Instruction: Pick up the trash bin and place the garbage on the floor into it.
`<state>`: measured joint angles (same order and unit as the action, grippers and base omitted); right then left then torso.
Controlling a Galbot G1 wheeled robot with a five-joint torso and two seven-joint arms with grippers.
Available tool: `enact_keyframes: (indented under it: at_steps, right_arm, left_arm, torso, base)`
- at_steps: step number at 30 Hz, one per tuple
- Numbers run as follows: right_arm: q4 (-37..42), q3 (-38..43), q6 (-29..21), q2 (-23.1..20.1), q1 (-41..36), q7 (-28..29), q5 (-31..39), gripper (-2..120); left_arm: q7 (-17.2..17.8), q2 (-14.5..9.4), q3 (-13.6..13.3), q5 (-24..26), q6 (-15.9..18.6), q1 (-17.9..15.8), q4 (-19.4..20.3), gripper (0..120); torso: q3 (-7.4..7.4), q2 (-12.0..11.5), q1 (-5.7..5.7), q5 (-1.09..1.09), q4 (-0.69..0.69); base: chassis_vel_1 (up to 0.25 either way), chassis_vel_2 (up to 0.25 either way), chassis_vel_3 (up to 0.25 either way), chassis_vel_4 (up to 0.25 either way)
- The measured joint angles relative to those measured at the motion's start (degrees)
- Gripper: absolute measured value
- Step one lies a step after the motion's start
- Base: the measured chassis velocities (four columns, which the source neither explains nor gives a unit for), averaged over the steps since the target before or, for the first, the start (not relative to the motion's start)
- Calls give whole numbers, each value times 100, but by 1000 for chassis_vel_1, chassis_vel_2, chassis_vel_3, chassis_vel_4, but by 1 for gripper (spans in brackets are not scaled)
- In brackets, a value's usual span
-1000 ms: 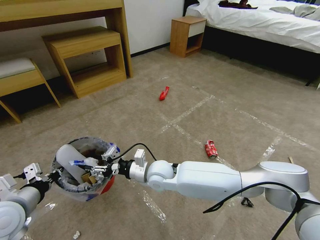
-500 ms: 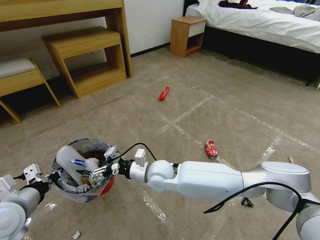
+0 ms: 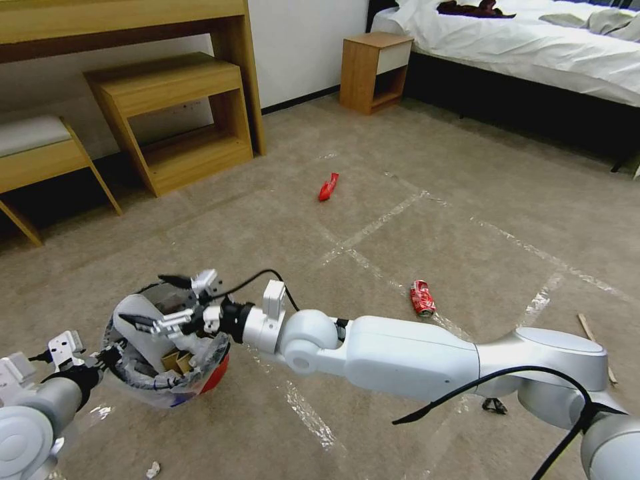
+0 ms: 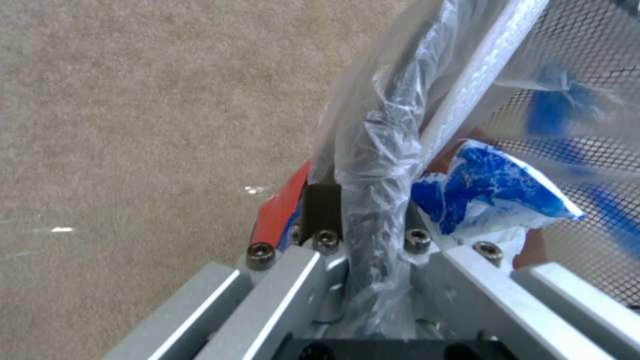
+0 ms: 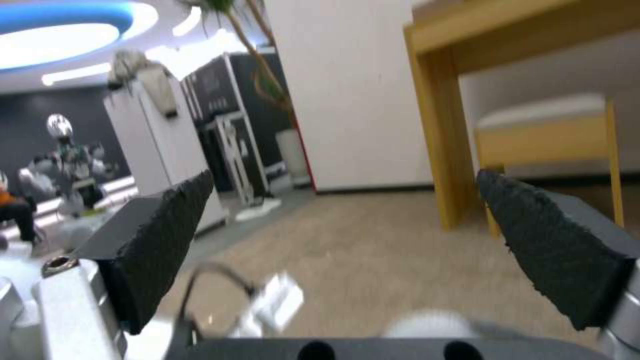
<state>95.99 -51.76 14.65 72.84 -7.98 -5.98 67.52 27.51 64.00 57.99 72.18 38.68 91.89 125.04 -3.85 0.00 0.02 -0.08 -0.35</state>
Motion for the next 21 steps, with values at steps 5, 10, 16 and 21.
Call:
enact_keyframes:
  at_steps: [5, 10, 16, 21]
  right_arm:
    - [108, 356, 75, -4, -2, -35, -4, 100]
    - [297, 1004, 163, -166, 33, -90, 59, 100]
    - [528, 2063, 141, -786, -25, -123, 193, 100]
    - [888, 3698, 10, -1650, -619, 4, 239, 100]
  left_arm:
    - [-6, 9, 1, -9, 0, 3, -7, 1]
    - [-12, 18, 27, -24, -3, -2, -6, 1]
    - [-41, 25, 87, -60, -24, -9, -8, 1]
    - [-77, 32, 138, -119, -51, -34, -16, 1]
  torso:
    - [0, 0, 0, 0, 0]
    - [0, 0, 0, 0, 1]
    - [0, 0, 0, 1, 1]
    - [0, 0, 0, 3, -1]
  base:
    - [0, 0, 0, 0]
    - [0, 0, 0, 0]
    - [0, 0, 0, 0]
    - [0, 0, 0, 0]
